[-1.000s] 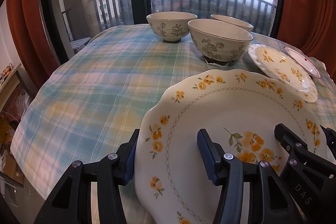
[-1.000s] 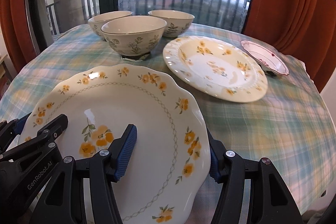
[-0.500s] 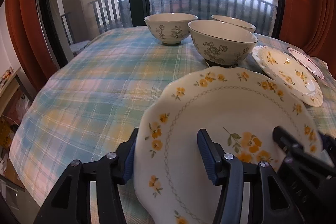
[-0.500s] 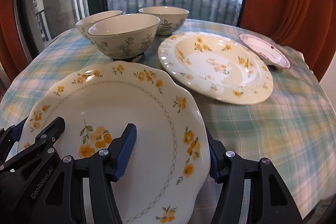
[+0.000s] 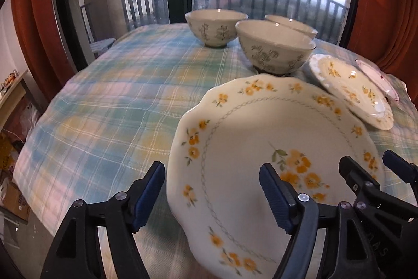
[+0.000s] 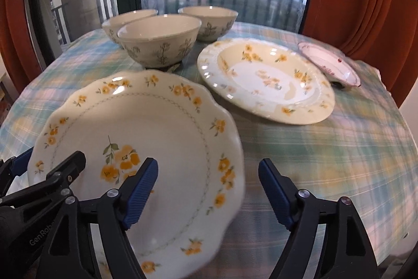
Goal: Organize plates and bowls
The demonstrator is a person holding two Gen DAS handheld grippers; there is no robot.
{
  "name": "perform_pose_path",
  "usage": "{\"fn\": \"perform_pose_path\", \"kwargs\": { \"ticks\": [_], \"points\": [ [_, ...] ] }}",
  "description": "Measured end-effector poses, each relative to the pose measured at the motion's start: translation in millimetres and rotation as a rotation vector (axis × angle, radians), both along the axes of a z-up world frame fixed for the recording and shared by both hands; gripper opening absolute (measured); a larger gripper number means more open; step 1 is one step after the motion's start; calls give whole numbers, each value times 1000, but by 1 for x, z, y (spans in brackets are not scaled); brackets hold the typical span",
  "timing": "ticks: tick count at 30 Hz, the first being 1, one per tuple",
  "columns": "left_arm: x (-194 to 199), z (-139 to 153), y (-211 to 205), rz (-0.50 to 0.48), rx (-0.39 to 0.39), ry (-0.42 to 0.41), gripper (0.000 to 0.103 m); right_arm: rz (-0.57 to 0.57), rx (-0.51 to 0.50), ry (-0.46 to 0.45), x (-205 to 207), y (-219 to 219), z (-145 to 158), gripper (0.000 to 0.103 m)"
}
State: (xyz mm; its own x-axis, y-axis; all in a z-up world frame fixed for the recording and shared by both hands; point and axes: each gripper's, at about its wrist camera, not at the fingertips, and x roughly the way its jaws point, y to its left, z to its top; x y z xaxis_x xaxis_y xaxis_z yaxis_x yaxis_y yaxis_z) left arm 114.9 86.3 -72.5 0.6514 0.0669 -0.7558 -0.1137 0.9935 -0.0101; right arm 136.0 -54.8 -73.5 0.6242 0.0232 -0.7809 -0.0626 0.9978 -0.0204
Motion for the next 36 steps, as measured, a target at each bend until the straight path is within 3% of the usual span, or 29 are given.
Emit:
{"fn": "perform_pose_path", "kwargs": {
  "ticks": [4, 12, 19, 25, 36],
  "points": [
    [-11, 11, -11, 25, 5, -33, 83, 21, 24, -35, -9, -14, 12, 83],
    [-33, 37, -39, 39, 27, -94, 85, 59, 83, -82, -26, -50, 35, 83],
    [-30, 53, -64, 30, 21, -110, 85, 47, 110, -127, -28, -78, 53, 83],
    [-7, 65, -86, 11, 13, -136, 85, 14, 120, -154, -14, -102, 62, 83],
    [68, 66, -127, -58, 8, -113, 85, -65, 129, -130, 45, -147, 63, 83]
  ]
}}
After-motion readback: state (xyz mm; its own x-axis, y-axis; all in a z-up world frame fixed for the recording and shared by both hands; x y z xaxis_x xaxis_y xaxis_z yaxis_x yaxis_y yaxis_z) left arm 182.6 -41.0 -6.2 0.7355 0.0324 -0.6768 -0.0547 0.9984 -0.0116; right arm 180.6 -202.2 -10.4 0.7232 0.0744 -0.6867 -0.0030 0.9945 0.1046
